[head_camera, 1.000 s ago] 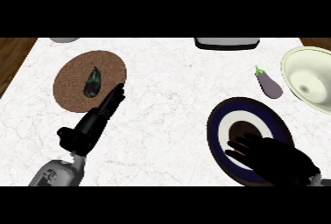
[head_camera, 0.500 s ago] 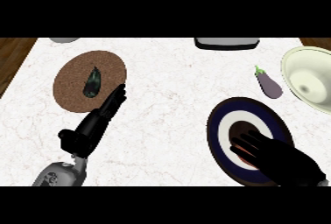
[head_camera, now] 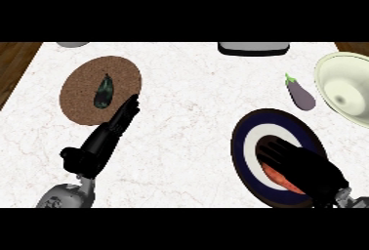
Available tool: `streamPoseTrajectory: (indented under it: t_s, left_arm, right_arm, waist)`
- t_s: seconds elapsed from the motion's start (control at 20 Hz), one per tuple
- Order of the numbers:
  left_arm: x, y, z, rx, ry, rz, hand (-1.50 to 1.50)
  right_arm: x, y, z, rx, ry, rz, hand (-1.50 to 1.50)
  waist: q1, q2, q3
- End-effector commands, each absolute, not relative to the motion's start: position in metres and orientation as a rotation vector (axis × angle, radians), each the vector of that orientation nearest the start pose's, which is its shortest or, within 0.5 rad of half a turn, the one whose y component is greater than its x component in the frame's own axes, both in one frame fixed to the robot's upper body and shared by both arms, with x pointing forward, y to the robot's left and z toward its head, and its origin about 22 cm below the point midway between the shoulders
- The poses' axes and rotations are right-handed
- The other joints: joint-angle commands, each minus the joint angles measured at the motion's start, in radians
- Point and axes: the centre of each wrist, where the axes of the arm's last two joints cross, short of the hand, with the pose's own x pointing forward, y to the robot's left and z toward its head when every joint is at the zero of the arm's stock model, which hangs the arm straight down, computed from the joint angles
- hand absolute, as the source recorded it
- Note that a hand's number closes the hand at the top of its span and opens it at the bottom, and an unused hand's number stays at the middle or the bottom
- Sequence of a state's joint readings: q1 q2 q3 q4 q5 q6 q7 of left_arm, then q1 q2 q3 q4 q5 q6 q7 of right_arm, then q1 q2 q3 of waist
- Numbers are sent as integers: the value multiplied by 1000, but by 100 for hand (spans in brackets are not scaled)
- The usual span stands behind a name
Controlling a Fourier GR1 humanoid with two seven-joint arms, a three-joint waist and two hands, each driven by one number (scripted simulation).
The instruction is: Pick the sweet potato from the plate and place it in the bowl
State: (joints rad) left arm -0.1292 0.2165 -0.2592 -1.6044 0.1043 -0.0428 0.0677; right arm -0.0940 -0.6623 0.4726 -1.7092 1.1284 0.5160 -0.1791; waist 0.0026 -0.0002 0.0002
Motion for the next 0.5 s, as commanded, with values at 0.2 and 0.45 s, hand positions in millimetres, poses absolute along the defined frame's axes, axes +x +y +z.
streamPoseTrajectory:
  t_s: [0.2,0.45]
  left_arm:
    - [258,180,42,-170,-1575,-378,0]
    - [254,222,27,-173,-1593,-380,0]
  right_arm:
    - [246,-264,37,-579,-988,2081,-150]
    - [256,-261,11,-511,-1018,2068,-150]
  waist:
    - [-2,0,0]
    - [2,0,0]
